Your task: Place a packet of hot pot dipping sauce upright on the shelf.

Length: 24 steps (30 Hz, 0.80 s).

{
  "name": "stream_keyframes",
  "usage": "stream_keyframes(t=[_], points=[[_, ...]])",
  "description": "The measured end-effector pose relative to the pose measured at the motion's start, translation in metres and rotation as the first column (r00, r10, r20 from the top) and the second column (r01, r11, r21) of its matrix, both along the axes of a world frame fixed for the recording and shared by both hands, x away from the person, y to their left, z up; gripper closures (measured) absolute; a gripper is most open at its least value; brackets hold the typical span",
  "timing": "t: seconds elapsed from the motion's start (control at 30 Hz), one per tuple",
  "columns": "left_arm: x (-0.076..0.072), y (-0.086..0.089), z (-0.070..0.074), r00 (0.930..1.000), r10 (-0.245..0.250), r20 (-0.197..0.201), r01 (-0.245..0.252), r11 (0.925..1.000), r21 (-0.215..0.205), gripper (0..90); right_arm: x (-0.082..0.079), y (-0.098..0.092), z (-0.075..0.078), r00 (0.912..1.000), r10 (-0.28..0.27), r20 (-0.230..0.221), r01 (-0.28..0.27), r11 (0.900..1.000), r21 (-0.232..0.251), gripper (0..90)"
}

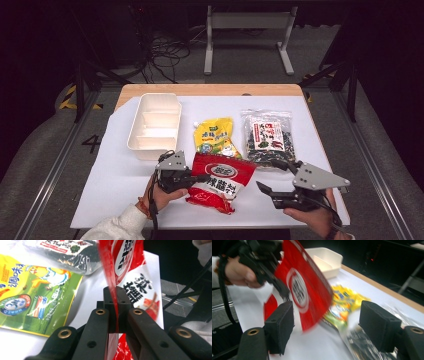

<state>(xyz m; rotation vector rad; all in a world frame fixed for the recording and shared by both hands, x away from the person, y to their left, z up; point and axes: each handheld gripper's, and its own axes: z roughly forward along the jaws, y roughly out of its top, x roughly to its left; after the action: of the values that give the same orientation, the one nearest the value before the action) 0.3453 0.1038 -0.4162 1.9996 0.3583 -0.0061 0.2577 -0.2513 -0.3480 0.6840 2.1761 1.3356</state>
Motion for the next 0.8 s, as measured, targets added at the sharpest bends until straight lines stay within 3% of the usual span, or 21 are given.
stream_keyframes(t=[0.07, 0.2, 0.27, 0.33, 0.47, 0.6, 0.8], points=[[-0.002, 0.001, 0.003, 1.0, 0.0, 0.008, 0.0, 0.9999, -0.013, 90.0, -0.002, -0.012, -0.01, 0.9988, -0.013, -0.047, 0.013, 1.0, 0.004, 25.6], [-0.007, 0.004, 0.011, 0.9993, -0.008, 0.036, 0.01, 0.9991, -0.042, 90.0, 0.0, -0.028, -0.038, 0.9887, -0.061, -0.137, 0.054, 0.997, -0.053, 24.8], [-0.008, 0.006, 0.016, 0.9986, 0.0, 0.053, 0.003, 0.9987, -0.052, 90.0, 0.001, -0.033, -0.047, 0.9856, -0.096, -0.139, 0.083, 0.992, -0.099, 24.4], [-0.007, 0.01, 0.02, 0.9981, 0.011, 0.061, -0.007, 0.9977, -0.068, 90.0, 0.004, -0.041, -0.056, 0.9771, -0.111, -0.182, 0.097, 0.992, -0.08, 24.4], [-0.003, 0.021, 0.03, 0.9959, 0.042, 0.08, -0.034, 0.9946, -0.098, 90.0, 0.008, -0.051, -0.067, 0.9644, -0.142, -0.223, 0.135, 0.99, -0.047, 24.4], [0.001, 0.03, 0.04, 0.9917, 0.075, 0.104, -0.063, 0.9909, -0.119, 90.0, 0.011, -0.054, -0.069, 0.9622, -0.159, -0.222, 0.154, 0.987, -0.038, 23.6], [0.01, 0.049, 0.05, 0.981, 0.145, 0.129, -0.126, 0.9813, -0.146, 90.0, 0.013, -0.05, -0.074, 0.9621, -0.162, -0.219, 0.151, 0.986, -0.068, 22.3]])
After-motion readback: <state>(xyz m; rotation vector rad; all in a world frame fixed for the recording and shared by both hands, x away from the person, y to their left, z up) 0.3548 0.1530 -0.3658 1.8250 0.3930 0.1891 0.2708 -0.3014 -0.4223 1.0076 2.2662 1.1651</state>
